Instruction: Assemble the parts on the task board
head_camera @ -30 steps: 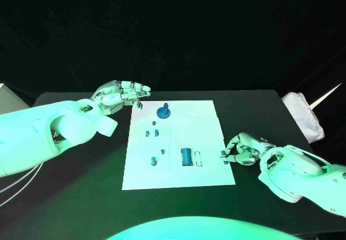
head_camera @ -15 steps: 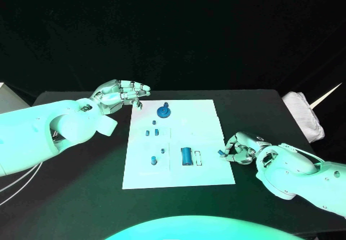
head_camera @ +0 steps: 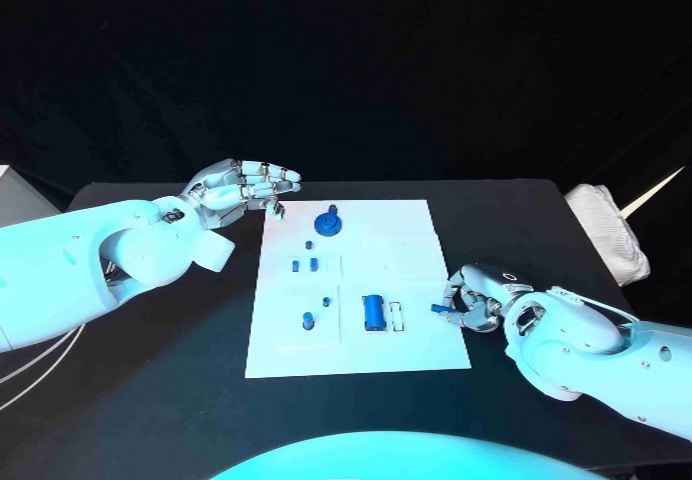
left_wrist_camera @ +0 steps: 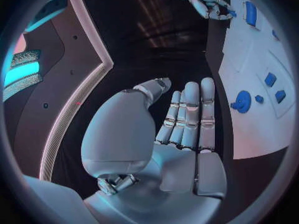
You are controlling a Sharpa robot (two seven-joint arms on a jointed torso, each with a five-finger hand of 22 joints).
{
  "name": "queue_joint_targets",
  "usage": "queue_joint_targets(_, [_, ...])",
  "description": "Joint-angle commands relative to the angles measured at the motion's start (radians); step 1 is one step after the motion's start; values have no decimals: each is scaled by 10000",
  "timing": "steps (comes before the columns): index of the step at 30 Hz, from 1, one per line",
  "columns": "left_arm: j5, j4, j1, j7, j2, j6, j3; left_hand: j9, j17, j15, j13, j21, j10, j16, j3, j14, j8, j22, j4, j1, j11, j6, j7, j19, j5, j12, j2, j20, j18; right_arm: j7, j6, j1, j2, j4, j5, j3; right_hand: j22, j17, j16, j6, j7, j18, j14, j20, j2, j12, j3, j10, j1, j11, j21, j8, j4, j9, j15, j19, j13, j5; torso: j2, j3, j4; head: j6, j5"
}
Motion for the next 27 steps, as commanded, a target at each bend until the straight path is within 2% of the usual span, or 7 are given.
queue_joint_targets(1, [8, 36, -3, 67, -1, 175, 6, -16, -9, 11, -10, -32, -48, 39, 43, -67, 33, -10, 42, -2, -21, -74, 137, 74, 11, 63, 41, 0, 69, -510, 661, -142, 32, 14, -215, -116, 2397, 2176, 13, 91, 6, 0, 949, -66, -253, 36, 475, 36, -150, -83, 22, 50, -83, 38, -69, 856, 1357, 293, -5, -5, -5, 3, 10])
queue_joint_targets(4, [8, 39, -2, 59, 1, 178, 6, -16, -14, 9, -15, -35, -47, 43, 54, -68, 43, -11, 48, 0, -21, -74, 137, 75, 13, 76, 54, 1, 70, -744, 529, -132, 15, 123, -180, -114, 2401, 2180, 14, 110, -11, -1, 950, -71, -326, 55, 777, 49, -195, -86, 29, 81, -133, 59, -81, 860, 1370, 449, -2, -10, 0, -4, 3])
queue_joint_targets(8, [8, 37, -2, 54, 7, 175, 6, -16, -14, 9, -15, -35, -47, 43, 54, -68, 43, -11, 48, 0, -21, -74, 137, 75, 13, 76, 54, 1, 70, -859, 372, -55, 7, 283, -133, -110, 2415, 2205, 28, 129, -20, -9, 956, -77, -419, 66, 1044, 61, -272, -94, 64, 122, -193, 88, -87, 870, 1378, 542, -2, 2, -2, 4, 2])
queue_joint_targets(18, [8, 32, -2, 47, 34, 175, 6, -16, -14, 9, -15, -35, -47, 43, 54, -68, 43, -11, 48, 0, -21, -74, 137, 75, 13, 76, 54, 1, 70, -596, -457, 433, -46, 937, 514, -74, 2494, 2300, 87, 140, -52, -56, 981, -96, -569, 197, 1535, 143, -662, -119, 301, 222, -244, 169, -108, 935, 1447, 789, 3, 3, -3, -5, 11])
queue_joint_targets(24, [8, 34, -2, 48, 56, 177, 6, -16, -14, 9, -15, -35, -47, 43, 54, -68, 43, -11, 48, 0, -21, -74, 137, 75, 13, 76, 54, 1, 70, -404, -833, 620, 52, 1227, 1053, -64, 2521, 2338, 110, 140, -70, -72, 990, -106, -629, 261, 1662, 186, -943, -134, 383, 270, -215, 211, -119, 957, 1480, 746, 1, -8, 3, 0, -22])
queue_joint_targets(27, [8, 37, -2, 47, 61, 177, 6, -16, -14, 9, -15, -35, -47, 43, 54, -68, 43, -11, 48, 0, -21, -74, 137, 75, 13, 76, 54, 1, 70, -413, -998, 629, 178, 1193, 1330, -64, 2532, 2373, 132, 129, -75, -78, 999, -111, -614, 297, 1707, 218, -1374, -136, 414, 305, -57, 245, -120, 965, 1499, 618, 2, -11, -1, -1, -17])
